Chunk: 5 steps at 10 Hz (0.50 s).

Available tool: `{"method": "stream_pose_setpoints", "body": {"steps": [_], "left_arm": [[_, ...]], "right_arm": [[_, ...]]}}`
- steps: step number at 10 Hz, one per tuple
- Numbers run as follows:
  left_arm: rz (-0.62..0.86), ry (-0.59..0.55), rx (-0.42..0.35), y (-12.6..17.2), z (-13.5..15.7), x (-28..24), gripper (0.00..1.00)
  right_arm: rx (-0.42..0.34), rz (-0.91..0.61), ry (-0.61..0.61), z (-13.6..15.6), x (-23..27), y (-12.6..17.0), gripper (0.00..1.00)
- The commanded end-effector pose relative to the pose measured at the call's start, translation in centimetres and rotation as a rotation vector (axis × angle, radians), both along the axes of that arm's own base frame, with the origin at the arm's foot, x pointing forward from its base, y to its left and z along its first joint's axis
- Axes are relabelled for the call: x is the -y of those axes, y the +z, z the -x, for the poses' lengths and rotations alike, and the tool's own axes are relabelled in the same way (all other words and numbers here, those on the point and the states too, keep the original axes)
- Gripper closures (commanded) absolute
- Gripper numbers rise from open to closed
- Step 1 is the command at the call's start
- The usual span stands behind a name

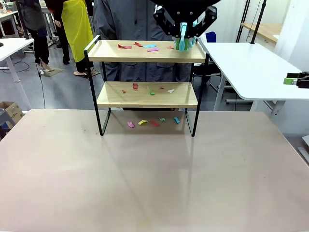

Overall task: Clean the shelf.
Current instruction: Clean the specific section of the Shelf indicated by the human with the Duster.

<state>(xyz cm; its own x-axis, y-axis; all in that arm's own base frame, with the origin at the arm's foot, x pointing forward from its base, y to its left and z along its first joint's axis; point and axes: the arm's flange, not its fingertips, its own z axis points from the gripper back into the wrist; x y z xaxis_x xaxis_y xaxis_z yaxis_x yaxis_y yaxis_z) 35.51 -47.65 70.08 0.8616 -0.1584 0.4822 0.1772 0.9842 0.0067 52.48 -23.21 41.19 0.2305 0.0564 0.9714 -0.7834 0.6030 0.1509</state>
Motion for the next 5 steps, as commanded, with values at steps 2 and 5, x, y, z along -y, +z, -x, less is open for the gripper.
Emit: {"method": "stream_pose_setpoints", "body": {"steps": [2,5], "left_arm": [[0.016,0.066,0.017,-1.0,-0.1,0.3,0.87],[0.082,0.033,-0.017,-2.8,-0.5,0.2,0.87]], "right_arm": [[-0.002,0.009,0.005,0.1,-0.3,0.2,0.00],[-0.002,0.009,0.005,0.1,-0.3,0.2,0.00]]}}
